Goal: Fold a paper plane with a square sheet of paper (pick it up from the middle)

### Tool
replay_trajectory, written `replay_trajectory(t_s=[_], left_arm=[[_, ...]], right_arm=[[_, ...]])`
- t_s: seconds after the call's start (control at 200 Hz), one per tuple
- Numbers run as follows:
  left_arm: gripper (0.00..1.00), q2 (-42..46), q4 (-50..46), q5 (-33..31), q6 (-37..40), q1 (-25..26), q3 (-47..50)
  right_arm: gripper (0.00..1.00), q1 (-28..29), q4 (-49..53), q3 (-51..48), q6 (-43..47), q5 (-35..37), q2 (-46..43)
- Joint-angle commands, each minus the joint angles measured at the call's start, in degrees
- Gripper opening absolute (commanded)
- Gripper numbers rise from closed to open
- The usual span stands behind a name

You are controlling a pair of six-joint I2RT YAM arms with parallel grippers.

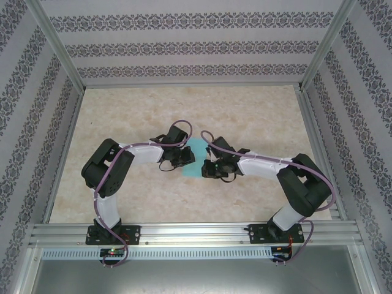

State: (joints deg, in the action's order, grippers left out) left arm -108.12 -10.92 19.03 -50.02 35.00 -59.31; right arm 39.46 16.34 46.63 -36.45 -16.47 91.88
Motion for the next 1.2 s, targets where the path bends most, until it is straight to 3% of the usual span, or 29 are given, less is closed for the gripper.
replay_trajectory(t_s=[0.0,0.52,0.714,0.859,1.194], left_arm=[[0.15,-4.03,-3.54,-2.99,-0.26,0.86,1.91],[0.16,-3.13,-2.24,-2.17,2.69,0.94,1.47],[0.19,-0.80,2.51,3.00,5.06,0.99,0.94],[0.19,2.15,9.36,7.91,2.72,1.12,3.40],[0.15,4.99,12.00,8.69,0.72,2.74,7.70]], right_arm=[[0.10,-0.32,-3.15,2.56,-1.87,0.30,1.10],[0.10,-0.27,0.04,1.59,-1.19,0.71,8.43],[0.10,-0.68,0.83,0.95,-1.08,1.70,7.88],[0.10,-0.64,0.71,1.11,-1.43,1.77,7.88],[0.10,-0.74,0.60,1.08,-1.35,1.67,8.23]])
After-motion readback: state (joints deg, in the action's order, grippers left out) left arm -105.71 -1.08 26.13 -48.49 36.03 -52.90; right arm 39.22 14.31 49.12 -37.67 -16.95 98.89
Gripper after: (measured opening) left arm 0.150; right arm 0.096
